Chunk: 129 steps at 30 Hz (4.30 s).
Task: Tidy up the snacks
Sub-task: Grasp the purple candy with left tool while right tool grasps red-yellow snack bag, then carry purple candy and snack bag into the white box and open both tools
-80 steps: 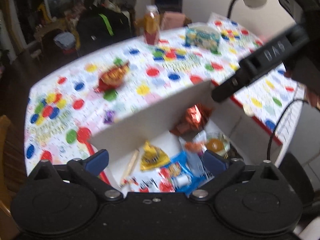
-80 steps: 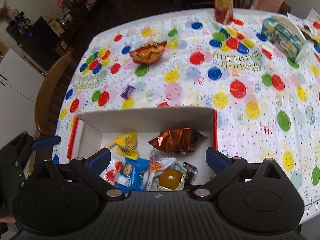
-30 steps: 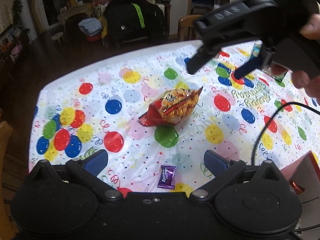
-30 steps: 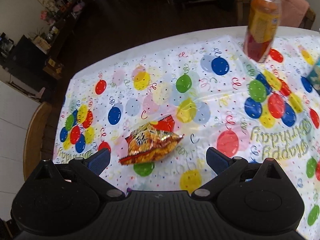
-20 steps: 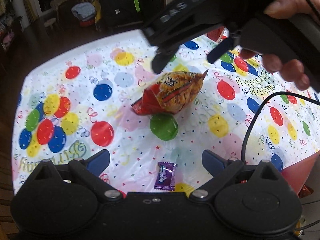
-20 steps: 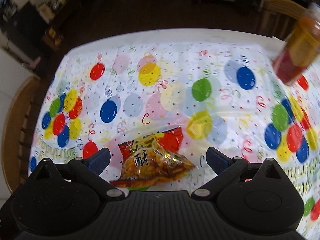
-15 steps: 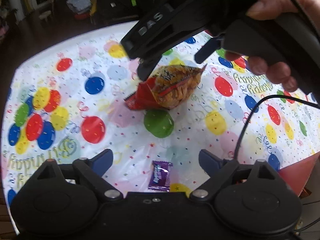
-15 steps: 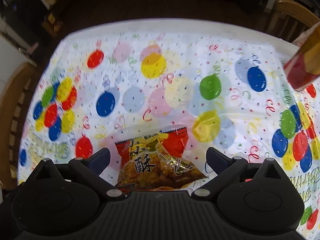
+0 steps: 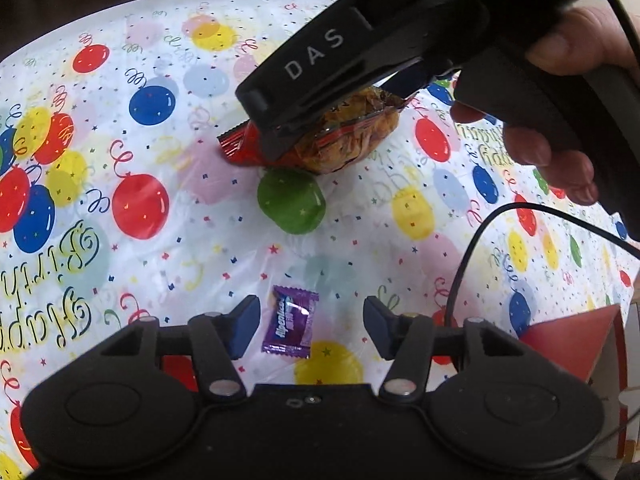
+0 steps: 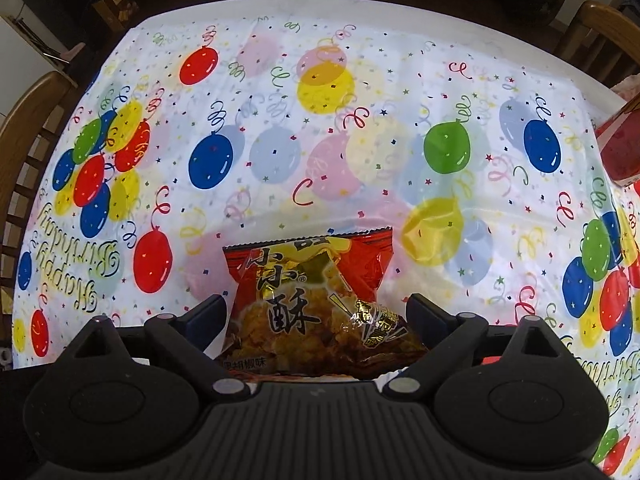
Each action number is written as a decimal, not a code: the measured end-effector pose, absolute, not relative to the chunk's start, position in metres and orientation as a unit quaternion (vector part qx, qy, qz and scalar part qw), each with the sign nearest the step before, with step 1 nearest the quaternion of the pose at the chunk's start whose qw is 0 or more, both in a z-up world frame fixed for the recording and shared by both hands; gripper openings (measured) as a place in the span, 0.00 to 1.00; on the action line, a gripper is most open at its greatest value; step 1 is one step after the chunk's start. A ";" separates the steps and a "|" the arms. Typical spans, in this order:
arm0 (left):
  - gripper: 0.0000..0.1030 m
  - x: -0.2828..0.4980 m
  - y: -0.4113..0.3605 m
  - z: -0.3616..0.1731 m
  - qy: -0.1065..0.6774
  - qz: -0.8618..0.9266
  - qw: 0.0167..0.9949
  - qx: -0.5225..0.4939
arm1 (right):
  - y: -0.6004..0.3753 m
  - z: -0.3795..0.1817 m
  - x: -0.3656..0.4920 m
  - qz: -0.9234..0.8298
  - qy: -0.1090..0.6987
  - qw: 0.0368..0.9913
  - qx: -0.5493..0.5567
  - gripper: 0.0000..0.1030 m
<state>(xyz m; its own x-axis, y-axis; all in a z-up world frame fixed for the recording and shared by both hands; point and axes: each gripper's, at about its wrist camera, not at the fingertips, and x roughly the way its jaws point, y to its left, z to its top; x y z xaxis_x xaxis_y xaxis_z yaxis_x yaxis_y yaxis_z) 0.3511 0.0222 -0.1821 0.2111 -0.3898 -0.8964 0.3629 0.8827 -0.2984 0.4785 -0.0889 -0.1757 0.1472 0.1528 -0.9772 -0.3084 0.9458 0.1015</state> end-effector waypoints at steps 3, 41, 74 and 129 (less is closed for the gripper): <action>0.53 0.349 0.025 -0.176 0.574 -0.259 0.777 0.003 | -0.091 -0.174 0.478 0.159 0.636 0.753 -0.056 0.94; 0.17 0.337 0.028 -0.169 0.557 -0.212 0.802 0.039 | -0.120 -0.120 0.453 0.160 0.591 0.790 -0.039 0.69; 0.17 0.199 0.046 -0.056 0.488 -0.211 0.846 0.034 | -0.188 -0.005 0.259 0.180 0.532 0.827 -0.021 0.69; 0.17 0.105 -0.033 -0.138 0.525 -0.194 0.826 0.070 | -0.187 -0.108 0.114 0.148 0.529 0.834 -0.053 0.72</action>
<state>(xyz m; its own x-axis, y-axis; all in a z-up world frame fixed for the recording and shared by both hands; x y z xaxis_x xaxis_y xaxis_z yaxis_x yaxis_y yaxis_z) 0.1046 -0.0332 -0.1375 0.3738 -0.2472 -0.8939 0.3932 0.9152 -0.0886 0.1142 -0.1873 -0.1079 0.3973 0.1902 -0.8978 -0.3022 0.9508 0.0677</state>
